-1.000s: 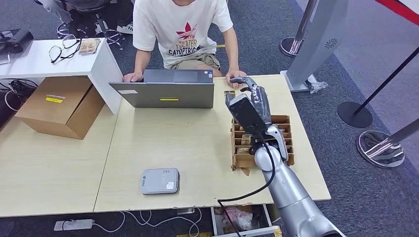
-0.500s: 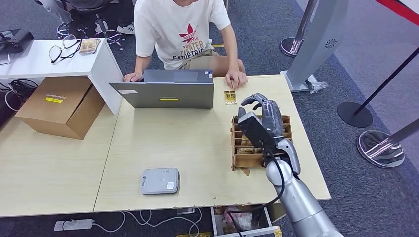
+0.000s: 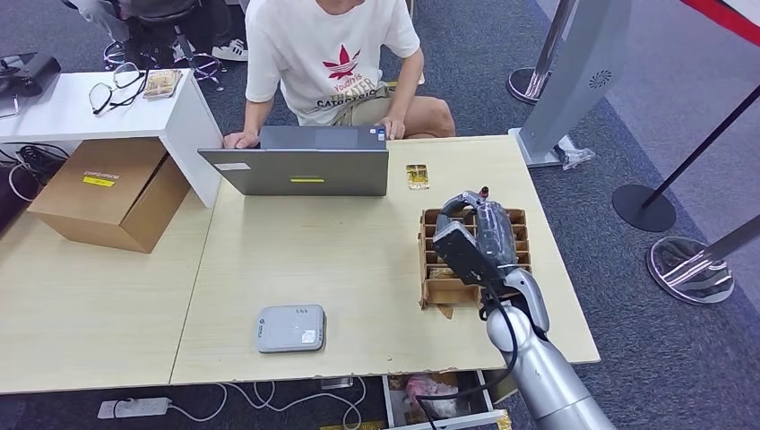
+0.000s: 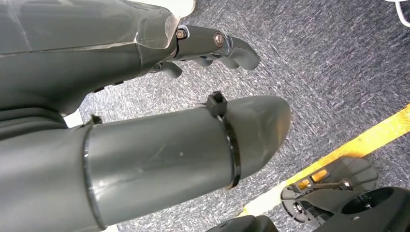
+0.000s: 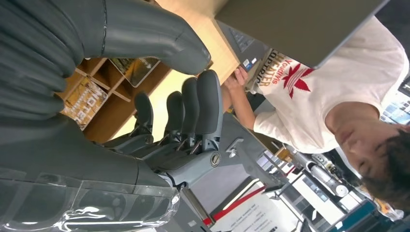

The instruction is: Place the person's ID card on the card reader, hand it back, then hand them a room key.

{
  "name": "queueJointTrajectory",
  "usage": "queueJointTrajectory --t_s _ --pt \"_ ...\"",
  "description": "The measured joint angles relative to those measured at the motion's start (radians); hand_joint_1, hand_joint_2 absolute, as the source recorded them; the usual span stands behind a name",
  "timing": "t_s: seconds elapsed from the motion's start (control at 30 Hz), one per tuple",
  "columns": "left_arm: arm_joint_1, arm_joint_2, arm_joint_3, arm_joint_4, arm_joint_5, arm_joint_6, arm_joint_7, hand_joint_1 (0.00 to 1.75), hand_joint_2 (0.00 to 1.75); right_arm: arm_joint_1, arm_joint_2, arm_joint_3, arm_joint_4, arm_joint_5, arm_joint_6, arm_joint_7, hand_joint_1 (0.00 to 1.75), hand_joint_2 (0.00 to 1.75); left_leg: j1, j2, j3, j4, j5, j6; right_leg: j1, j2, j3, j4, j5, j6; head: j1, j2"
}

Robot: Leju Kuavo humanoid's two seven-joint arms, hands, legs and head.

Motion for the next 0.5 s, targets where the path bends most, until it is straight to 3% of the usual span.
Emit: queueJointTrajectory --t_s 0.13,0.27,0.5 --pt "0.0 0.001 0.0 0.0 -0.001 0.0 0.0 0.0 0.0 0.016 -0.004 0.004 0.006 0.005 -0.002 0.001 1.13 1.75 0.0 0.0 0.0 0.0 0.0 0.0 0.0 0.0 0.0 0.0 0.0 0.0 0.0 0.0" --pt "0.001 0.001 0.0 0.0 -0.002 0.0 0.0 0.0 0.0 0.031 -0.007 0.006 0.008 0.008 -0.005 0.005 1.0 1.75 0.0 0.0 0.0 0.0 0.0 0.0 0.0 0.0 0.0 0.0 0.0 0.0 0.0 0.0" --pt "0.001 0.002 0.002 0.0 -0.001 0.0 -0.001 0.0 0.0 0.05 -0.017 0.011 0.009 0.008 -0.009 0.014 0.95 1.75 0.0 0.0 0.0 0.0 0.0 0.0 0.0 0.0 0.0 0.0 0.0 0.0 0.0 0.0"
